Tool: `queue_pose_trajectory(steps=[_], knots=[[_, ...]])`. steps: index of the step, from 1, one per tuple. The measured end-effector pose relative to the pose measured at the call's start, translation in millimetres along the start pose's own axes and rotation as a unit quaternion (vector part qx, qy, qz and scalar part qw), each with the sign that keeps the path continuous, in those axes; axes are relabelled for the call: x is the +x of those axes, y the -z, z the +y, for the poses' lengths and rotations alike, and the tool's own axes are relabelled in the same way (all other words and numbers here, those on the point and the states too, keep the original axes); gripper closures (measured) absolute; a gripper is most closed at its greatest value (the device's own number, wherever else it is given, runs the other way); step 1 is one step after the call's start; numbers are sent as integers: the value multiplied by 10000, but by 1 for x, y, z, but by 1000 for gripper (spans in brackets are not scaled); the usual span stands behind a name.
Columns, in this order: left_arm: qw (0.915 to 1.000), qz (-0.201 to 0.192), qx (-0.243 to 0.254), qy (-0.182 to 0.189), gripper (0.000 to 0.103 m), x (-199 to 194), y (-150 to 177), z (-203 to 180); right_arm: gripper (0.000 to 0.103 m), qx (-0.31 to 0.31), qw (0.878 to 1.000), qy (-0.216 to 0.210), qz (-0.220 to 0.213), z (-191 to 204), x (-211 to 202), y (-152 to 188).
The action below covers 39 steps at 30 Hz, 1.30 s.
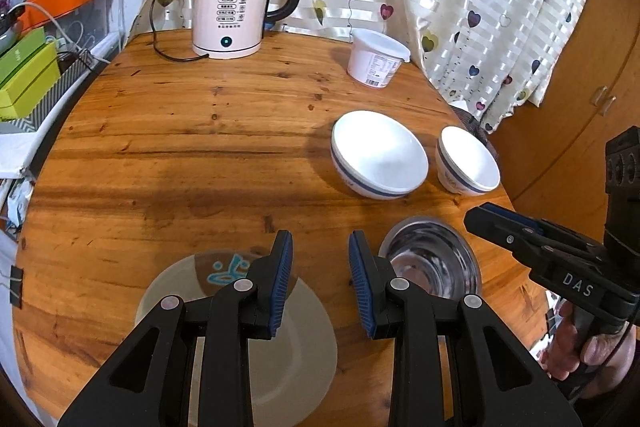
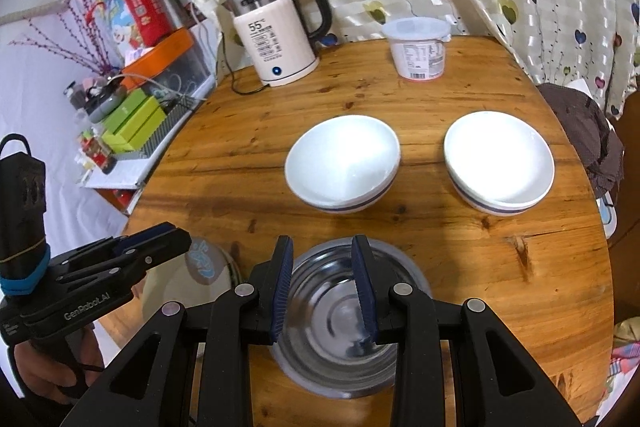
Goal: Organize plates and bowls
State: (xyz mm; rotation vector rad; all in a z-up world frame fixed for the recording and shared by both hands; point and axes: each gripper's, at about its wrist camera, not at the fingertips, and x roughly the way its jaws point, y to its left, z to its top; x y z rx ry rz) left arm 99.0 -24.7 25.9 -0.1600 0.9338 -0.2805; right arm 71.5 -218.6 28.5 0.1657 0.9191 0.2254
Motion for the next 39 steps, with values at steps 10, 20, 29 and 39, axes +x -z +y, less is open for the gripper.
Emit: queue_pose_trajectory(steps=[10,20,29,39], knots=[[9999,95,23,133,73,19,-17,-7,73,206,9998,15,36,-17,12,-14],[9996,113,15,249,73,39,-38,-16,73,334,9994,27,76,-28,27,-27],[9991,213,-120,355,73,62,-52,-18,73,467,9988,38,130,-42,43,-38],[9983,280,-237,443,73,86,-58,-16,73,547,9983,65,210,-51,63,-46]])
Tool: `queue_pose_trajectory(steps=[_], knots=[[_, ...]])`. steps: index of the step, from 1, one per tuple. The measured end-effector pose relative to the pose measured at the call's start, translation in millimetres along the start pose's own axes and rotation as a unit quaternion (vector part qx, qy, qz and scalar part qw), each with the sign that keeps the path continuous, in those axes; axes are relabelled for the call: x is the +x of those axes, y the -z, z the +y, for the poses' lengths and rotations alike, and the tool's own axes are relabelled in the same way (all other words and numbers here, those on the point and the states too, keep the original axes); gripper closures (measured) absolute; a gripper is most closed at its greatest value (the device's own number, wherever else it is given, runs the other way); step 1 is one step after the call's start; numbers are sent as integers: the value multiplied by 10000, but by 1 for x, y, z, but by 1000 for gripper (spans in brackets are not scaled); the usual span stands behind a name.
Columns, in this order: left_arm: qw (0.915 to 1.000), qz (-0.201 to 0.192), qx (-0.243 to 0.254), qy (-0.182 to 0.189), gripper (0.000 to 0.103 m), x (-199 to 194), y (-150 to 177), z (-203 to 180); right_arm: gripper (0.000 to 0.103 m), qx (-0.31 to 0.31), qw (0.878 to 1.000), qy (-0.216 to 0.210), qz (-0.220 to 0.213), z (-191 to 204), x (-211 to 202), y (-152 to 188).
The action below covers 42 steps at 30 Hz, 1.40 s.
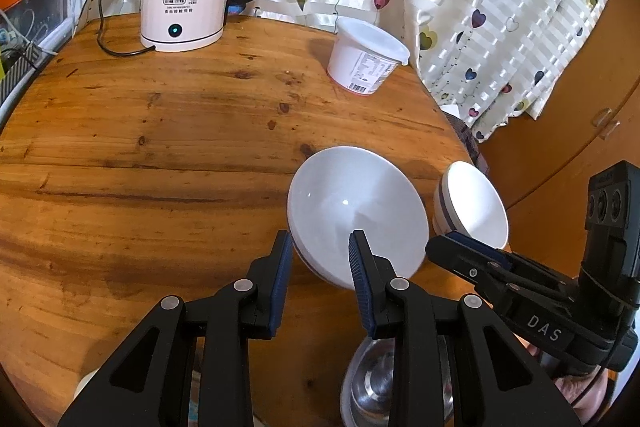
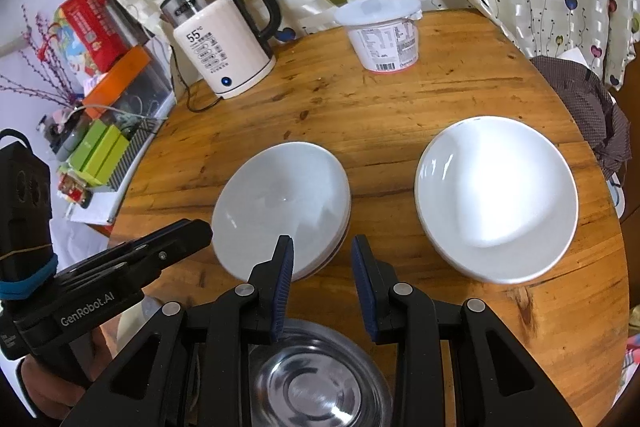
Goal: Organize plates and bowls
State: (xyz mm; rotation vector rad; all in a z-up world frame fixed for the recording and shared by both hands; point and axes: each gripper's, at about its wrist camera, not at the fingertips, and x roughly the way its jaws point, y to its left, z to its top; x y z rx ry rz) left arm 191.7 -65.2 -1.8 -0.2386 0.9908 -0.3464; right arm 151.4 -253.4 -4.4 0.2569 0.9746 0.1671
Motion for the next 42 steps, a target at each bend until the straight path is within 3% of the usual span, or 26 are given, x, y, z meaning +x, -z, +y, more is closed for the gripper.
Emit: queue_pose_trajectory(steps=[11,19,25,42], knots=[[9999,99,-81,23,73,19,-5,7,74,35,10000,21,86,-4,16,-6],[9999,139,-58,28,73,26,-5,8,82,63,9998,-7,169,-5,26,-8],[9999,148,-37,0,80,30,-6,9,83,107,9998,-19,166,-7,29,-9],[10000,-45,34,-21,81,12,-7,6,84,-3,10000,-12,5,3,11,-8]])
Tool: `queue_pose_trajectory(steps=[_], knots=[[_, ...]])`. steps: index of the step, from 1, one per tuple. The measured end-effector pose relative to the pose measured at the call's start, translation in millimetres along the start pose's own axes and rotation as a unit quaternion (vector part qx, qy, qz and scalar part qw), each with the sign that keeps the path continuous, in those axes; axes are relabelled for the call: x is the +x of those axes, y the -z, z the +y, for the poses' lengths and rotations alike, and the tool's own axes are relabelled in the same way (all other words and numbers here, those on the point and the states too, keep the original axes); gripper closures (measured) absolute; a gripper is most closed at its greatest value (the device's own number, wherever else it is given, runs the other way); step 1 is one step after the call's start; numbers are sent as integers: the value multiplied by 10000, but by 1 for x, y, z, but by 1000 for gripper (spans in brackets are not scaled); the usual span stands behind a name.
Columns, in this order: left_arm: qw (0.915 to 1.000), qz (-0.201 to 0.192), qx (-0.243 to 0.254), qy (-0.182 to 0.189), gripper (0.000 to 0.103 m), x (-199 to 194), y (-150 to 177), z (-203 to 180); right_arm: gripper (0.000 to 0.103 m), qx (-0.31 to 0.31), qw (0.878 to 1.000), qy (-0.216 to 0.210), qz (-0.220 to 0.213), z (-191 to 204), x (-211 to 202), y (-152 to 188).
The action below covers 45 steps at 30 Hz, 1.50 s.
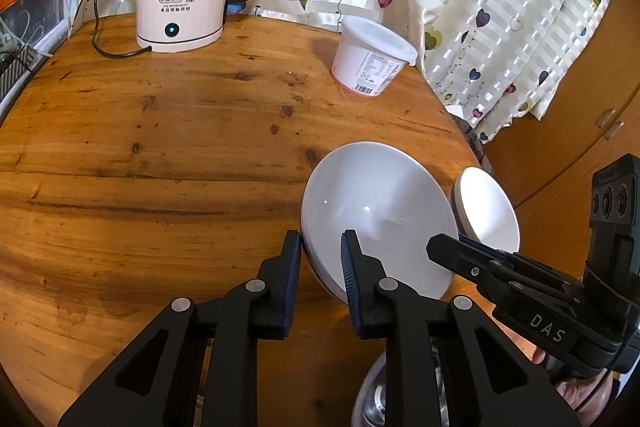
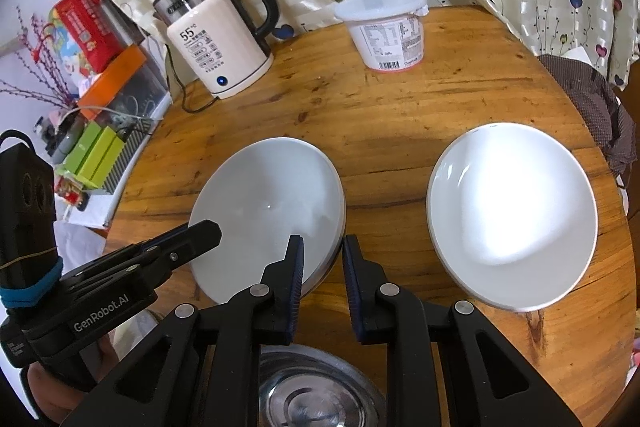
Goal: Organize plates and bowls
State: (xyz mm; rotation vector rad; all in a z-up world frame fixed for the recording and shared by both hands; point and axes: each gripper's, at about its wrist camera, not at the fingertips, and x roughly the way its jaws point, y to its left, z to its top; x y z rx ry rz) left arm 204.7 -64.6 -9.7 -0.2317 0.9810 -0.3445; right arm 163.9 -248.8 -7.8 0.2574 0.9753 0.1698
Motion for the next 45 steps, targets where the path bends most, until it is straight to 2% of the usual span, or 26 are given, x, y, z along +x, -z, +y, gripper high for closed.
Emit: queue_pose_trajectory(steps=[24,34,45], knots=[[9992,-343,219,26,81,-63,31,-28,84,-132,9990,11,-421,25,-71,33],[9992,-257,298,76,81,-74,57,-37,84,-98,9989,103,-443,26,-90,59],[9993,-1,351,98,81,-67,80,-43,84,6,9993,198,-305,19,-95,81]])
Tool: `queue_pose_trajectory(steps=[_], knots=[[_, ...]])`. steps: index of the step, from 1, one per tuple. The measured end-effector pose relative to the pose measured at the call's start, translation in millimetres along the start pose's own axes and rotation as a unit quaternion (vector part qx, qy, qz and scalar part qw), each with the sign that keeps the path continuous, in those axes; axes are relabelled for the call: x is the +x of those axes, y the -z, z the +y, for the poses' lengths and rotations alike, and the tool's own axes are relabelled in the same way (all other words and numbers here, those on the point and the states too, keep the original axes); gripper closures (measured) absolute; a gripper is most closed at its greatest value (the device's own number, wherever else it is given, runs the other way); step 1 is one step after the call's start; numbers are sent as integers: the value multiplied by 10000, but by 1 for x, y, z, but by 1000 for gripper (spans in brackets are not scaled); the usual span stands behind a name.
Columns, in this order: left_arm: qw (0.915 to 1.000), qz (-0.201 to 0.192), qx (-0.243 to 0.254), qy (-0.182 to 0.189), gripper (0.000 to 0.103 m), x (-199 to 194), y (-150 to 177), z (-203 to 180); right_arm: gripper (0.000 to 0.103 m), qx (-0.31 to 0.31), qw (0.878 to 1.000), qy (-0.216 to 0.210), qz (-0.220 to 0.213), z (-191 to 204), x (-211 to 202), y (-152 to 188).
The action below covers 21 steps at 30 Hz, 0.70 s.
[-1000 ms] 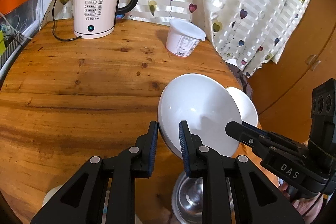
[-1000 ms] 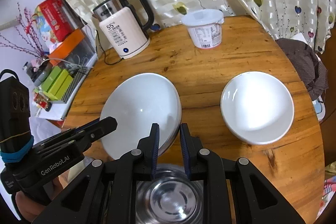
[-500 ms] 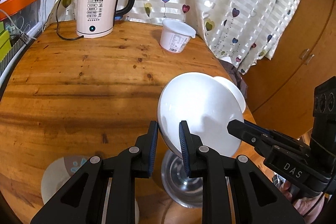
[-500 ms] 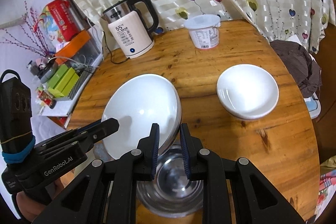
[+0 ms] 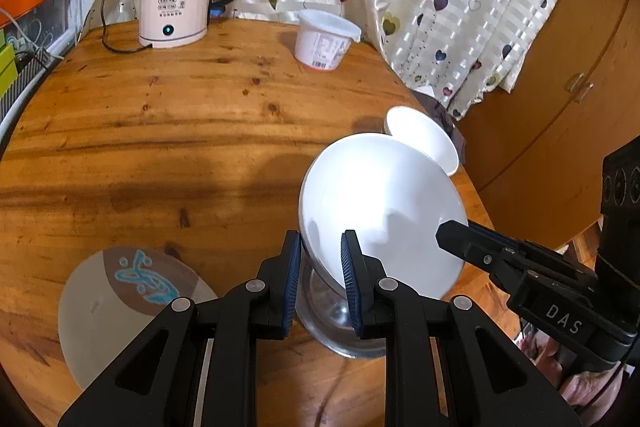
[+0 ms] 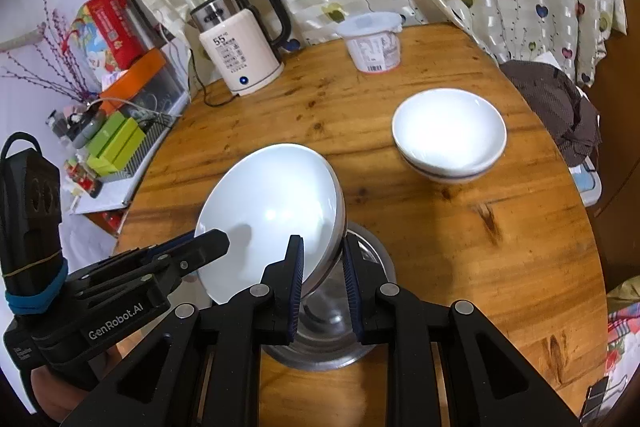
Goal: Organize plates and bowls
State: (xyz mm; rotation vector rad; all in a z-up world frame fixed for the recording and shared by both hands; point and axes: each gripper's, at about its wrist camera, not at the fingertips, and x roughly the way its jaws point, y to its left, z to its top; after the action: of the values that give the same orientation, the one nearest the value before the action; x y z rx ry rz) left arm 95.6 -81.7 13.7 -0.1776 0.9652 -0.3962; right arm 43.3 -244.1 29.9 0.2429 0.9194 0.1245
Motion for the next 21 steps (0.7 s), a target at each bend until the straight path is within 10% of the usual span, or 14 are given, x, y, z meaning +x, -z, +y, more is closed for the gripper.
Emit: queue_pose_trajectory(steps=[21], knots=[[9991,432,50,-29,81,19,22,-5,84,139,9994,77,299,-15,10,22]])
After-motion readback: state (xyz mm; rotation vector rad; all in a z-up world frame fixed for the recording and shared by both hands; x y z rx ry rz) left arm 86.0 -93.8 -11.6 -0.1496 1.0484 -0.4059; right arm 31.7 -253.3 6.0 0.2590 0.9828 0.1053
